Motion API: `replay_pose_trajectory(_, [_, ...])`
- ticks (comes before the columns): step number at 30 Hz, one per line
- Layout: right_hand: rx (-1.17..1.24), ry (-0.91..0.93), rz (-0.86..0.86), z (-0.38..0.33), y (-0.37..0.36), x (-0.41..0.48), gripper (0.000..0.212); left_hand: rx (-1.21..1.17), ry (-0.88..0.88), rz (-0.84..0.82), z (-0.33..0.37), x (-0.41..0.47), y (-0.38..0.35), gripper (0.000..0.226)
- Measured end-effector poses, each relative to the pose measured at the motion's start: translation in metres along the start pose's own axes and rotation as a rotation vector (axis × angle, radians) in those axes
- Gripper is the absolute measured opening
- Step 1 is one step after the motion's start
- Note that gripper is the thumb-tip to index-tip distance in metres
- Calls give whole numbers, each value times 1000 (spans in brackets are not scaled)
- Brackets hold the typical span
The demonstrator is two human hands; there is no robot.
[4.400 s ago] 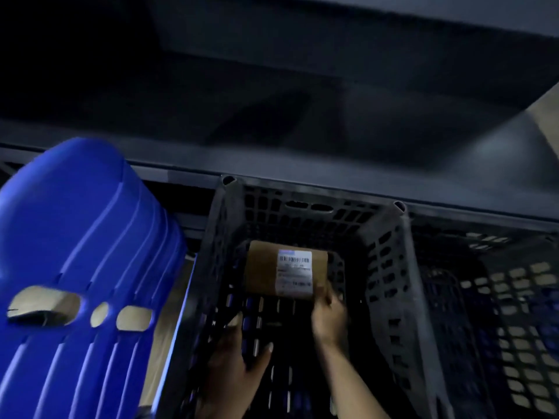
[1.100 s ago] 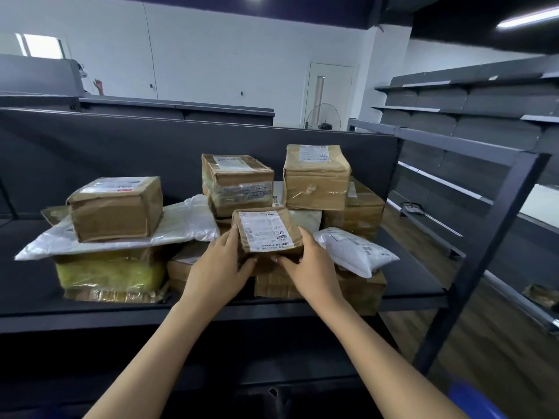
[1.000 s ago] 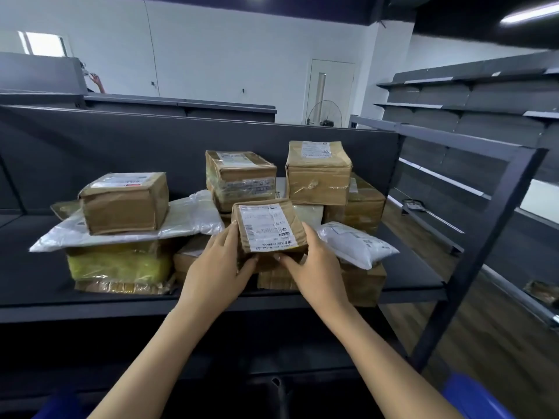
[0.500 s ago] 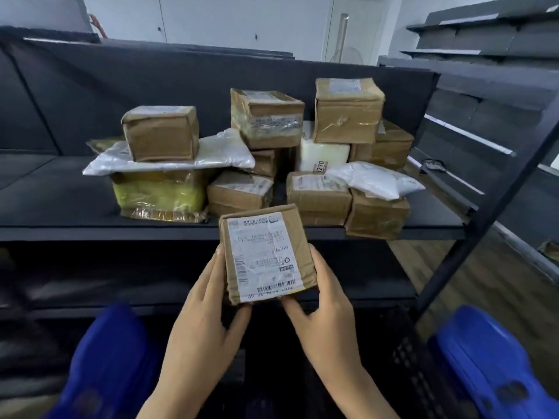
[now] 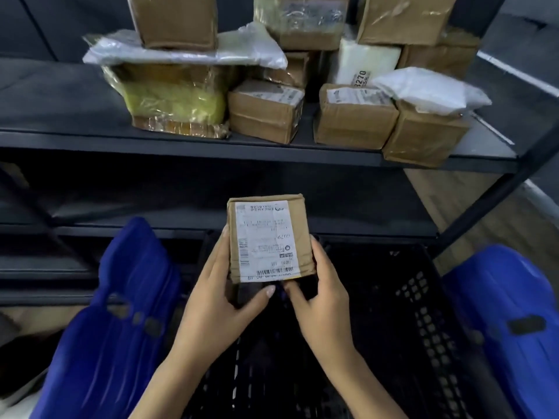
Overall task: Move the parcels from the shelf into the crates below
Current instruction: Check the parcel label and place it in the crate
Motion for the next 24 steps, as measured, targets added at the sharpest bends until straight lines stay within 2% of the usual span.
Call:
replay_pose_trajectory(2, [13,-7,-15,4,-2,-3,82,-35,7,-6,-3,-2,-1,88])
replay_pose_trajectory(5, [74,-18,-34,3,-1,-3,76,-97,1,20,-3,-6,-1,69])
replay_pose_trajectory(9, [353,-166,-200,-2,0,2,79,-149,69,133,2,-13,0,53])
replay_pose_trajectory(12, [538,-200,-286,-12,0,8,67,-155,103,154,8,-14,-2,58])
replay_pose_trajectory(16, [624,-263,-185,-10,8,26,37,-125,93,138,16,-10,-2,63])
replay_pose_trajectory(19, [616,-258,-197,-8,16,41,36,-9,104,172,13,3,12,72])
replay_pose_trajectory(21, [581,-232,-265,-9,21,50,35,88,149,165,5,22,27,78])
replay_pose_trajectory(24, [518,-218,-434,-12,25,59,33,109,172,21,-5,57,44,75])
Point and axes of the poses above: each hand's wrist, its own x-axis towards the middle knuckle, its own y-axis out of the back of the hand, z = x × y, the point moved 5 cm from there along x, towards the middle knuckle, and after that the axes turned 6 degrees about -y, right-handed, at the moved point
